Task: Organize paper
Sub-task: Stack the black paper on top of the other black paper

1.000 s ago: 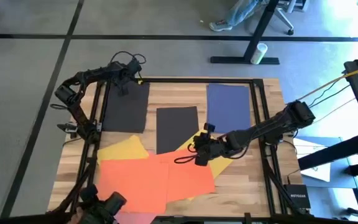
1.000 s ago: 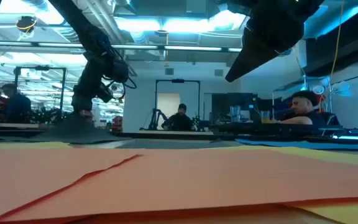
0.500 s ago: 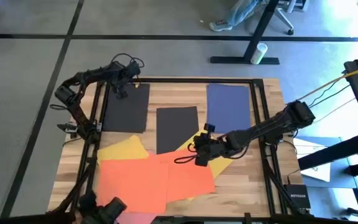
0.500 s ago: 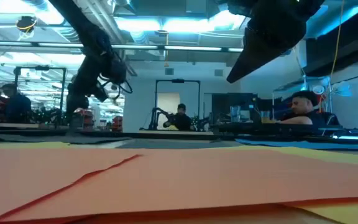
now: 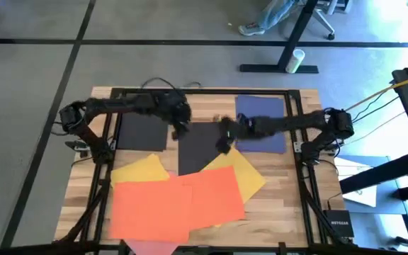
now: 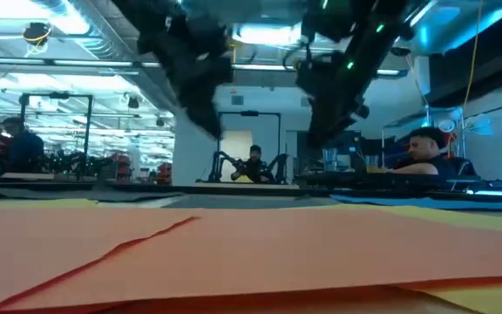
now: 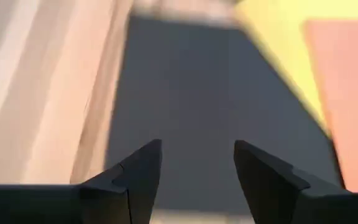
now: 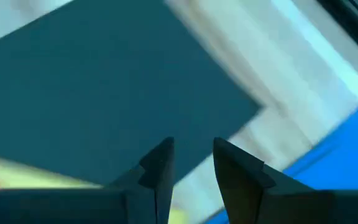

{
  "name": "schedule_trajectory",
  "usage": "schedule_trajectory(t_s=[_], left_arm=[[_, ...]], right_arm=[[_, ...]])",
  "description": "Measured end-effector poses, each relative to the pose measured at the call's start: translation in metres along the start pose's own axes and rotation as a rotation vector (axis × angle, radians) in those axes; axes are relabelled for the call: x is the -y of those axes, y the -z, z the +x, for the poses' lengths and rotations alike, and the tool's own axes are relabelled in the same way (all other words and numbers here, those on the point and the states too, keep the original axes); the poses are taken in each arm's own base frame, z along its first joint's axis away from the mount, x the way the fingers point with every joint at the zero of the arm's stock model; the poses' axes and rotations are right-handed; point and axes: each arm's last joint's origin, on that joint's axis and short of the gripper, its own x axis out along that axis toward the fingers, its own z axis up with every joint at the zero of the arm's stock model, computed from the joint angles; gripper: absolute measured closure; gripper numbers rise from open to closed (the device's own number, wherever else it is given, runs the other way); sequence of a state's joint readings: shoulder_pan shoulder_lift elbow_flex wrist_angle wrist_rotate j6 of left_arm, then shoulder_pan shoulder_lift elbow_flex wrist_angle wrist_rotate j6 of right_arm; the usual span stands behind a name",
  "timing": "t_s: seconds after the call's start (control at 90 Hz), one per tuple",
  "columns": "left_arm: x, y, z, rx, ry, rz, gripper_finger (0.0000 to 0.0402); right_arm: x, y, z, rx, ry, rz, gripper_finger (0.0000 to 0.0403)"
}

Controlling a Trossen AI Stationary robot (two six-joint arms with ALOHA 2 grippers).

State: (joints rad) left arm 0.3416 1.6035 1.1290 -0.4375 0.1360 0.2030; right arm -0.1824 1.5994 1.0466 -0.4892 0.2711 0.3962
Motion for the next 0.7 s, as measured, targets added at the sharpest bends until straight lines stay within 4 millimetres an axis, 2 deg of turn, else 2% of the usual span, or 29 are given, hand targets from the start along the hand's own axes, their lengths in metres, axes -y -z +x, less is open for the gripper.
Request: schedule_trajectory(t_s=[0.122, 0.233, 0.389, 0.511, 0.7], left_arm=[[0.009, -0.009, 0.003, 0.072, -0.009, 0.003, 0.0214], [0.010, -0.003, 0.003, 0.004, 0.007, -0.064, 0.0214], [0.014, 0.008, 0.000, -0.108, 0.033, -0.094, 0.0214], [0.017, 0.021, -0.010, -0.201, 0.041, -0.113, 0.0214], [0.013, 0.041, -0.026, -0.232, 0.017, -0.163, 0.0214]], right_arm=[[0.034, -0.012, 0.009, -0.018, 0.014, 0.023, 0.0304], [0.049, -0.017, 0.028, -0.035, -0.046, 0.031, 0.0304], [0.060, -0.019, 0.057, -0.082, -0.133, 0.064, 0.0304], [0.064, -0.017, 0.075, -0.127, -0.119, 0.076, 0.0304], [0.067, -0.012, 0.088, -0.163, -0.107, 0.073, 0.0304]])
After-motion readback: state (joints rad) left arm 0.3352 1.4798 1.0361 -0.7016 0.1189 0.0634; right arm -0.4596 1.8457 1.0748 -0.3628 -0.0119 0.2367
